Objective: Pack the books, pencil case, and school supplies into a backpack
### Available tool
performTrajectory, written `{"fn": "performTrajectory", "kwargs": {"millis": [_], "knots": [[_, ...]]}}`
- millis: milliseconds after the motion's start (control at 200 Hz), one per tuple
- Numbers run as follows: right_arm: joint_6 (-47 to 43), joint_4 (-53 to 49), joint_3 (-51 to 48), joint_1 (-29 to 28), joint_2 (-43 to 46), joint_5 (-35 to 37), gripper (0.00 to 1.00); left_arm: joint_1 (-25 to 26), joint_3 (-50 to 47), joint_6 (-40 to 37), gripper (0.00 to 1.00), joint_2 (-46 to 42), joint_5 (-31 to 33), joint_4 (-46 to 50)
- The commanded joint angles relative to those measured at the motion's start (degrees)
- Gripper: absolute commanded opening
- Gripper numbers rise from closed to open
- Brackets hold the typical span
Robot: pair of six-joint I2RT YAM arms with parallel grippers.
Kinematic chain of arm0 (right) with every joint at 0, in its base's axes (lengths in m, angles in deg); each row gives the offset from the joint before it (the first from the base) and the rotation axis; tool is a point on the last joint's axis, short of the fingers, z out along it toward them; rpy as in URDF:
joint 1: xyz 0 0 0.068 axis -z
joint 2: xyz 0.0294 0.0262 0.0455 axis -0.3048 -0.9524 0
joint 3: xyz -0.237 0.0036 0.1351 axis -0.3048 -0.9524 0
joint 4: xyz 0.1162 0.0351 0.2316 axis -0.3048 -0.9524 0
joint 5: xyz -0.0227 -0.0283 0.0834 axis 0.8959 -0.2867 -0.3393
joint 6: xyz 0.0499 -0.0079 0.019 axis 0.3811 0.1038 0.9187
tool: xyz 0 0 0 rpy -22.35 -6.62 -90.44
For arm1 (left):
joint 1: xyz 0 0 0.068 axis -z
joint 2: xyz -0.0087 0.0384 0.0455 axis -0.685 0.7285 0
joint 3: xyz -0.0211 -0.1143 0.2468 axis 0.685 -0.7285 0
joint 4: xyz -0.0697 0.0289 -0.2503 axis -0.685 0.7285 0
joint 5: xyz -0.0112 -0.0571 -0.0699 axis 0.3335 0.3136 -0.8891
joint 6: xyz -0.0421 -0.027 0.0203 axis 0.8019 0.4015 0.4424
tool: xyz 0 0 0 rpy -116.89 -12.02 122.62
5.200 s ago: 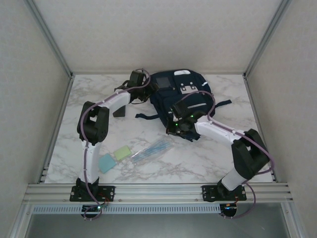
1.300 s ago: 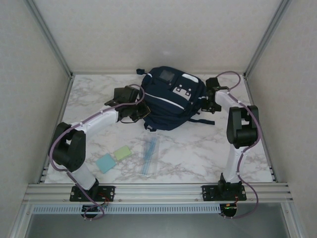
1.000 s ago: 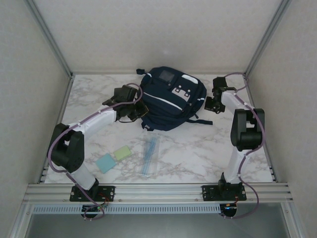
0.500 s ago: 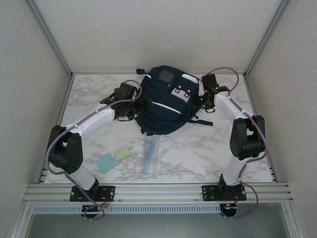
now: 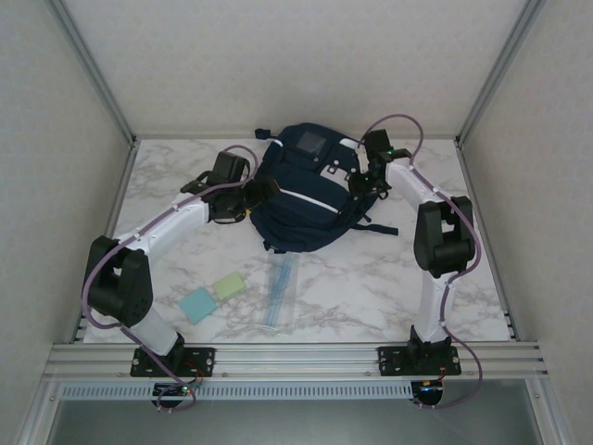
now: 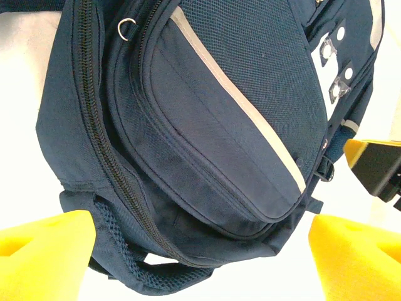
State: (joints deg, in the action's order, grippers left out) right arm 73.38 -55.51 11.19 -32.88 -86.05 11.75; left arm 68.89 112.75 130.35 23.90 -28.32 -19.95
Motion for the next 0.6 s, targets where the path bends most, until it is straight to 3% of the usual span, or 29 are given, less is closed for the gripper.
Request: {"fn": "performTrajectory", "kwargs": {"millis": [0,215,365,455,591], "knots": [[-1.4,-2.3,2.3,-0.7,-3.0,-2.5,0.47,-0.3,0.3,0.5,0.88,-0.7,-0.8,-1.0],[-0.3,-2.3,1.8,-2.1,-5.4,-2.4,0.50,-0.6,-0.7,1.1,0.88,-1.3,-0.9,-1.4],[2.7,-2.2,1.9,-2.2,-7.4,4.2,0.51,-0.9,-0.5,1.6,0.88,-0.7,-1.8,-1.9],[8.5,-1.6,2.5,-1.5,-8.2,6.3,0.40,-1.0,-0.4,1.9,0.88,-0.4,-2.2,-2.4],[23.7,3.4,-1.4,0.2,-4.9,-1.6,0.25,-1.0,-0.7,2.4,0.89,-0.4,-2.1,-3.0]]}}
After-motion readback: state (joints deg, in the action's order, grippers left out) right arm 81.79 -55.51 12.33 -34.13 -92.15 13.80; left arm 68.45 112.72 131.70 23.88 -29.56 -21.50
